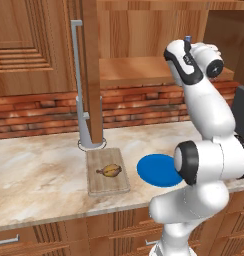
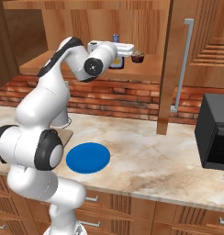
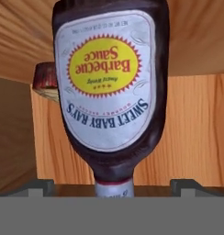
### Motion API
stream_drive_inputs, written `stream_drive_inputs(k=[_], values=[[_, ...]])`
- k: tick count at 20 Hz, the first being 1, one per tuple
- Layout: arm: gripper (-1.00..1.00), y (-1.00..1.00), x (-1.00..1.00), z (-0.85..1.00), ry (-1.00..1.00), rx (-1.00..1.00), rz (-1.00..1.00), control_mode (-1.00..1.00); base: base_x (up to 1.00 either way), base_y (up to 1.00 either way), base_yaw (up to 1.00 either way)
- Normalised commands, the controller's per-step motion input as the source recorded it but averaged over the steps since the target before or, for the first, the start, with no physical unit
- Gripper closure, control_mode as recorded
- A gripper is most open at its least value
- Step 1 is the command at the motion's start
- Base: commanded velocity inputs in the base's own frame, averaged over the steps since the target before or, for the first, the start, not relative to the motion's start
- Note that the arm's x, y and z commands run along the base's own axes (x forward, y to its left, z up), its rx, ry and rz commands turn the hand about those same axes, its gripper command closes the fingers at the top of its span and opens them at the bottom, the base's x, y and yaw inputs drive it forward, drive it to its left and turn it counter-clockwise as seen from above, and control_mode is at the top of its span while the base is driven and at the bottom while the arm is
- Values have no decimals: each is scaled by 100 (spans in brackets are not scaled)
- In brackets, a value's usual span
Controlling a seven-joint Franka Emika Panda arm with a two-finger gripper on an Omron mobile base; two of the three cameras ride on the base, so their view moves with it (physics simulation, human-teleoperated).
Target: Pick the chicken drumstick from the plate and place it on the cutting board. Then pick the condiment bottle from the cabinet and place it next to the cutting board.
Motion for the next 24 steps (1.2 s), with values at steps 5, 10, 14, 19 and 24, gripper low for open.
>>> stream_drive_inputs(k=[5, 10, 14, 19, 24], values=[[-100, 2, 4, 11, 4, 0, -3, -100, 0, 0, 0], [-100, 6, 2, 13, 5, 1, -2, -100, 0, 0, 0], [-100, 6, 1, 16, 5, 2, -2, -100, 0, 0, 0], [-100, 6, 4, 19, 6, 2, -2, -100, 0, 0, 0], [-100, 10, 3, 29, 6, 4, -2, -100, 0, 0, 0]])
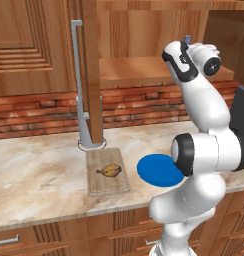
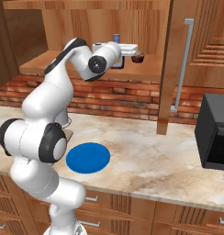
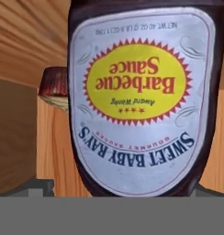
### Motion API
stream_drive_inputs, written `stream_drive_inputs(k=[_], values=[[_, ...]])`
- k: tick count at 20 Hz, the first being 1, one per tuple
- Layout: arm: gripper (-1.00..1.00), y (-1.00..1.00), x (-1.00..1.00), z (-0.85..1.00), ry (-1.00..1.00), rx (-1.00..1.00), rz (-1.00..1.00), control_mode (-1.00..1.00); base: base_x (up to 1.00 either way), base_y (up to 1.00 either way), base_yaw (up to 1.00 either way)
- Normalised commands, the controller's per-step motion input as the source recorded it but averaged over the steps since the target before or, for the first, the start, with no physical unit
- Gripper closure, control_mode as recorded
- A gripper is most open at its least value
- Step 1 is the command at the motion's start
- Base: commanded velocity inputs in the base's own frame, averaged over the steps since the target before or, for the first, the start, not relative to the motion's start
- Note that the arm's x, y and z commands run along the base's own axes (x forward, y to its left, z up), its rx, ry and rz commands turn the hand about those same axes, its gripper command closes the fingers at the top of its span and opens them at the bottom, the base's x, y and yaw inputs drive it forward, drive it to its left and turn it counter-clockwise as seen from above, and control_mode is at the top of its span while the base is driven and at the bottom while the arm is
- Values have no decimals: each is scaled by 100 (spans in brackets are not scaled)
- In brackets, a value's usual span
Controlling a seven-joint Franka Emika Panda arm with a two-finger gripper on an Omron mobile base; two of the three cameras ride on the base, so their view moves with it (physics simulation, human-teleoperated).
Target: Pick the chicken drumstick from the plate and place it on the cutting board. Then pick the condiment bottle from the cabinet and place it next to the cutting board.
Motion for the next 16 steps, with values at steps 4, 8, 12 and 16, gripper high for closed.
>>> stream_drive_inputs(k=[4, 8, 12, 16], values=[[-100, 17, 0, 34, 5, 5, -1, -100, 0, 0, 0], [-100, 18, 0, 33, 4, 5, -1, -100, 0, 0, 0], [-100, 22, -2, 22, 0, 1, 0, -100, 0, 0, 0], [100, 21, -13, 9, 0, 0, 0, -100, 0, 0, 0]])
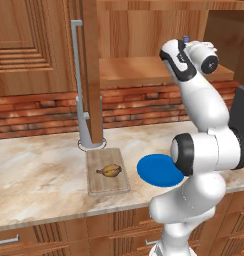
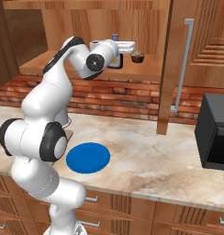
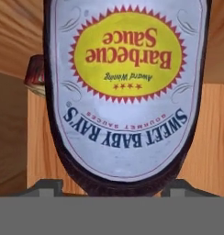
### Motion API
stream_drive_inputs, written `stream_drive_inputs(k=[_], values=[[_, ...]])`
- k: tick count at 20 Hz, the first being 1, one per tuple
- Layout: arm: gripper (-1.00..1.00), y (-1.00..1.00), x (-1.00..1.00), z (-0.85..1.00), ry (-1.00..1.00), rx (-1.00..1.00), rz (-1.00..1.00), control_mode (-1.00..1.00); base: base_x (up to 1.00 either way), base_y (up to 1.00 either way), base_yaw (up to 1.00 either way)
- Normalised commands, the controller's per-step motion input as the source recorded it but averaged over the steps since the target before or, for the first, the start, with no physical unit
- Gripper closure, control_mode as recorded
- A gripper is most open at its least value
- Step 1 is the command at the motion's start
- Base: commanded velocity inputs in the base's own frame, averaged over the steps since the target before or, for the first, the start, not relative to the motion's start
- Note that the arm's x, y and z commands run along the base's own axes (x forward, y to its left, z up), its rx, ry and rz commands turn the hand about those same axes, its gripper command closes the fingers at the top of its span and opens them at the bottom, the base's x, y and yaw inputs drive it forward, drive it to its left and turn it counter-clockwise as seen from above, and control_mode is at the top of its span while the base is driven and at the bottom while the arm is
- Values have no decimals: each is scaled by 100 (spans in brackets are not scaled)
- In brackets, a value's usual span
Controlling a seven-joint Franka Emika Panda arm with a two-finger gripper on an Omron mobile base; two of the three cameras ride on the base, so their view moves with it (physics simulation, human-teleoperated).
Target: Pick the chicken drumstick from the plate and place it on the cutting board. Then pick the condiment bottle from the cabinet and place it next to the cutting board.
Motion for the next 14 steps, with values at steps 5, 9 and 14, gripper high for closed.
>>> stream_drive_inputs(k=[5, 9, 14], values=[[100, 4, -6, 8, 0, 0, 0, -100, 0, 0, 0], [100, 0, -1, 0, 0, 0, 0, -100, 0, 0, 0], [100, 0, -3, 0, 0, 0, 0, -100, 0, 0, 0]])
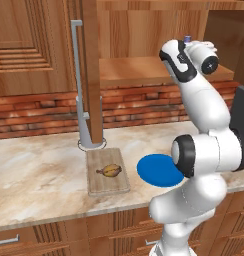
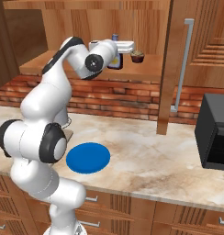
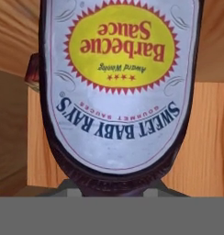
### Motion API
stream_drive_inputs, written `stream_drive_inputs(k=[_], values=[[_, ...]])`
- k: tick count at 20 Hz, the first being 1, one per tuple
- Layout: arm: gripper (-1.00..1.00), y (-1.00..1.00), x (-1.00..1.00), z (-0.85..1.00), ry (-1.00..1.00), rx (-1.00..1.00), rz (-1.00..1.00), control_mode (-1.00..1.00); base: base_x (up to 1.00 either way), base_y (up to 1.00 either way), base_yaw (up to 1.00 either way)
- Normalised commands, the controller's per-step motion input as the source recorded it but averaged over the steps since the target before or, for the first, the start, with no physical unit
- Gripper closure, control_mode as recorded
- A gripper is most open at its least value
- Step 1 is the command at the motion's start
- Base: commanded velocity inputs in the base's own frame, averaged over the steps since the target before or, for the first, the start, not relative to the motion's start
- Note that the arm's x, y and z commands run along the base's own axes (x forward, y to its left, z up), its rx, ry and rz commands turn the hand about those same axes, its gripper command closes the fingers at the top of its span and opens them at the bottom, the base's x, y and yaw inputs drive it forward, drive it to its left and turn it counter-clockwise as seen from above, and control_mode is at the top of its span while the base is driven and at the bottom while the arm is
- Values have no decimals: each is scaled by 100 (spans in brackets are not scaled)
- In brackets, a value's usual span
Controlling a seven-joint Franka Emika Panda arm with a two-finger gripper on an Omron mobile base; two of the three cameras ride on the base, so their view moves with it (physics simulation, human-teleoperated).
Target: Pick the chicken drumstick from the plate and place it on the cutting board. Then pick the condiment bottle from the cabinet and place it next to the cutting board.
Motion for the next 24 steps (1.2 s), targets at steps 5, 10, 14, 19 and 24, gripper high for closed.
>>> stream_drive_inputs(k=[5, 10, 14, 19, 24], values=[[100, 0, -36, 2, 1, 0, 0, -100, 0, 0, 0], [100, 0, -73, 5, 0, 0, 0, -100, 0, 0, 0], [100, 0, -78, 9, 0, 0, 0, -100, 0, 0, 0], [100, 0, -81, 2, 1, 0, 0, -100, 0, 0, 0], [100, 0, -76, 7, 6, 0, 0, -100, 0, 0, 0]])
